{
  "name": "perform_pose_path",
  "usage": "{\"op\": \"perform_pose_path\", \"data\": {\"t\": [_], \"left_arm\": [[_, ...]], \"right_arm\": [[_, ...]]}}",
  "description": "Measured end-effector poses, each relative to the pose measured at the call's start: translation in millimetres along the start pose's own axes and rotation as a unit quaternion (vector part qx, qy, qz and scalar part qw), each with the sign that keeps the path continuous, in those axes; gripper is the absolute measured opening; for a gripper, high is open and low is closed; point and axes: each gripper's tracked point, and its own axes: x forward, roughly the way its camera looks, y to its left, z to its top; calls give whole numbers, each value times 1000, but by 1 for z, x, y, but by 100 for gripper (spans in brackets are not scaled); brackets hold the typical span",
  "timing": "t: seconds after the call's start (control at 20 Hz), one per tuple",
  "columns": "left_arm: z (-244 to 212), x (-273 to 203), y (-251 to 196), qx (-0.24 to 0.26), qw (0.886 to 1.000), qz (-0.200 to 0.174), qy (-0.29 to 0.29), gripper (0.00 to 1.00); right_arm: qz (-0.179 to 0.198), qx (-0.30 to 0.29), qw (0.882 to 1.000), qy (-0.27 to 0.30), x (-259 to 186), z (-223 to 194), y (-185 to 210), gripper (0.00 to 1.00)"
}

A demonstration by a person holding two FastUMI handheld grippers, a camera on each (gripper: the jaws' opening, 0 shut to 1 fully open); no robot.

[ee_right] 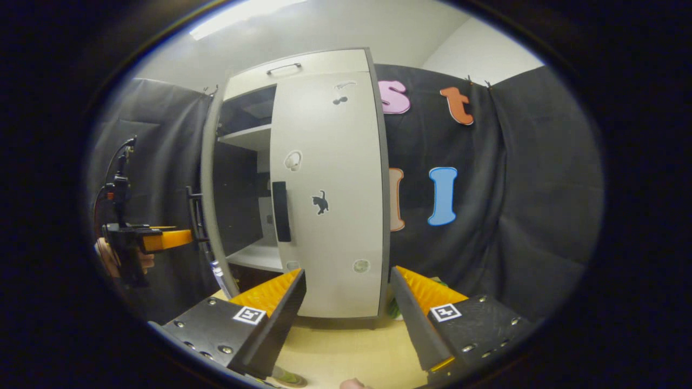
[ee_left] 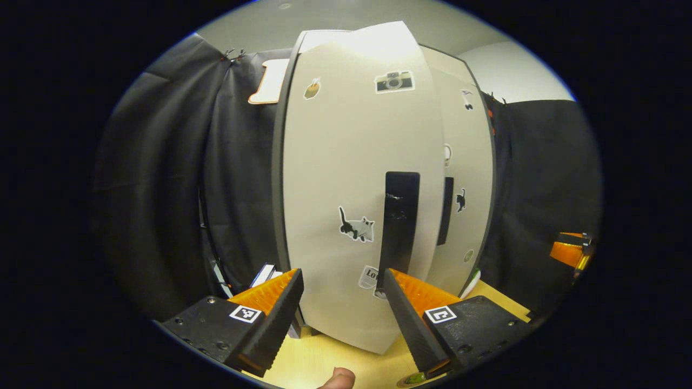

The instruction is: Grasp the bottle in the cabinet with the left hand and place it on the coaster, then close the right door with the right hand and the left door with the left hand.

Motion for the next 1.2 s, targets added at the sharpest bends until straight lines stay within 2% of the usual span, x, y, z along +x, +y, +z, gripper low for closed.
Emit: {"op": "perform_pose_path", "data": {"t": [0.2,0.45,0.7,0.9,0.95,1.1,1.2], "left_arm": [[2,-15,-2,31,999,16,-6,93],[-12,-38,1,3,999,33,8,93],[-6,-64,20,-13,997,77,-1,92],[-7,-82,24,-5,996,86,9,94],[-7,-86,23,-6,996,86,11,94],[-2,-92,18,-10,997,82,10,92],[0,-99,19,-11,996,84,13,94]], "right_arm": [[-1,6,1000,-4,-7,1,0,95],[-1,12,1000,2,-13,-3,0,95],[-7,19,1000,-5,-24,2,-5,95],[-29,23,999,-24,-32,22,-13,95],[-30,27,999,-31,-34,31,-11,93],[-24,31,998,-50,-43,60,-7,95],[-22,31,997,-66,-48,84,-7,95]]}}
